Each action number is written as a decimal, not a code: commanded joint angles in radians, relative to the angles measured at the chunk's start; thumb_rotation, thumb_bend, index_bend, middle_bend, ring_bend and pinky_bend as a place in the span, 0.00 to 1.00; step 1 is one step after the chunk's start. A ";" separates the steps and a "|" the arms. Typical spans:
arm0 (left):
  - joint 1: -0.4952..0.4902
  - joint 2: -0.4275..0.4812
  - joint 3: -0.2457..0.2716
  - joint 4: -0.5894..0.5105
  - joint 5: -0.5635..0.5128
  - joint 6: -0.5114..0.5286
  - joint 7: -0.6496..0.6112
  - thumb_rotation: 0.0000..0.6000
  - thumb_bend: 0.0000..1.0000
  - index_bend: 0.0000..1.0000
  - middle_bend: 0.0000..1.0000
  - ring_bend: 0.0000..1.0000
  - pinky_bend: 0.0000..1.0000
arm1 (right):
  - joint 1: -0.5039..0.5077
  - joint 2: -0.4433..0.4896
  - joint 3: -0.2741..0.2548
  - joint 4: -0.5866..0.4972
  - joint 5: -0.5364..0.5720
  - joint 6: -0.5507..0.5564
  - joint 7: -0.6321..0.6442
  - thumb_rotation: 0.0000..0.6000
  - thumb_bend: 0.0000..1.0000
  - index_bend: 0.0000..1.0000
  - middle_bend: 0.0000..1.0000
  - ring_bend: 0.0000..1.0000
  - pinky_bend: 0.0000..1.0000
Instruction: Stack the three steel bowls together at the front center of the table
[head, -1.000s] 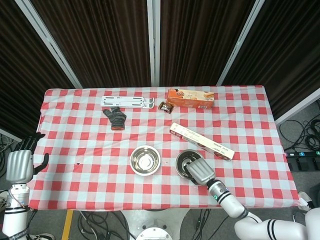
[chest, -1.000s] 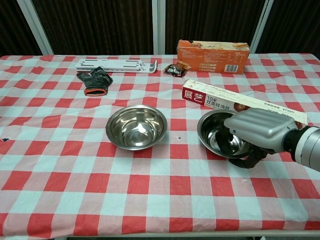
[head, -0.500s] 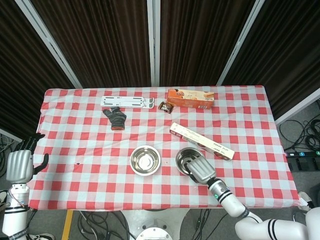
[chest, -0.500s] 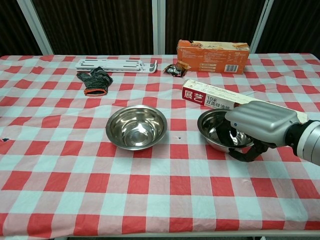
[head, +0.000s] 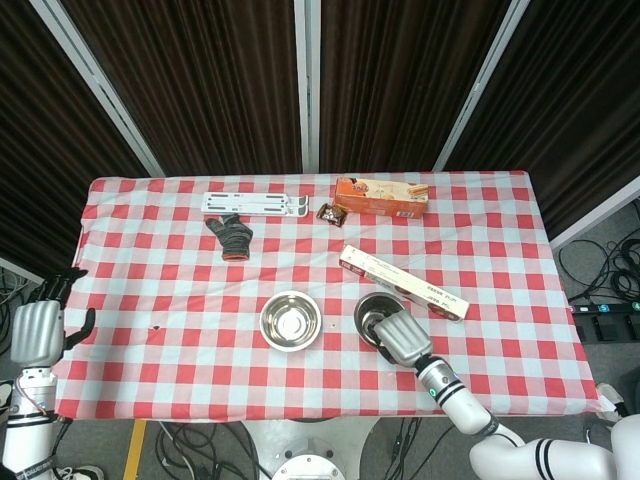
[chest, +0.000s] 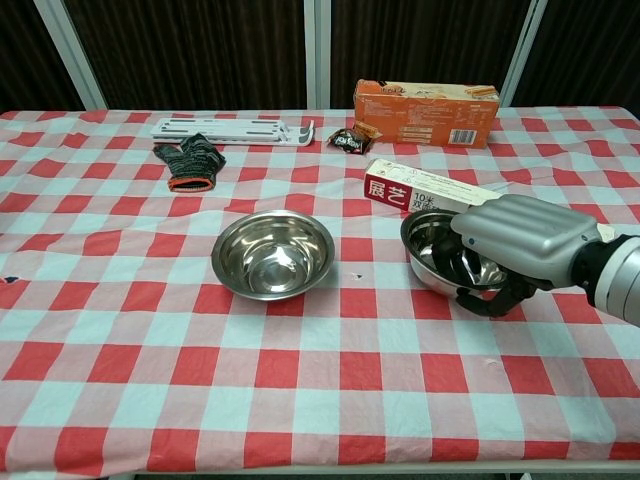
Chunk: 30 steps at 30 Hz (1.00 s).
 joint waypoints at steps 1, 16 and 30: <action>0.001 0.001 -0.002 0.001 -0.002 -0.001 -0.002 1.00 0.42 0.26 0.29 0.22 0.30 | 0.003 0.002 0.006 -0.007 -0.005 0.008 0.000 1.00 0.42 0.69 0.56 0.46 0.60; 0.006 0.011 -0.016 0.004 -0.022 -0.011 -0.002 1.00 0.42 0.26 0.29 0.22 0.30 | 0.173 -0.033 0.168 -0.129 0.056 -0.049 -0.121 1.00 0.42 0.69 0.56 0.46 0.60; 0.012 0.011 -0.026 0.032 -0.050 -0.029 -0.021 1.00 0.42 0.26 0.29 0.22 0.30 | 0.289 -0.197 0.157 -0.004 0.155 -0.104 -0.161 1.00 0.42 0.69 0.55 0.46 0.60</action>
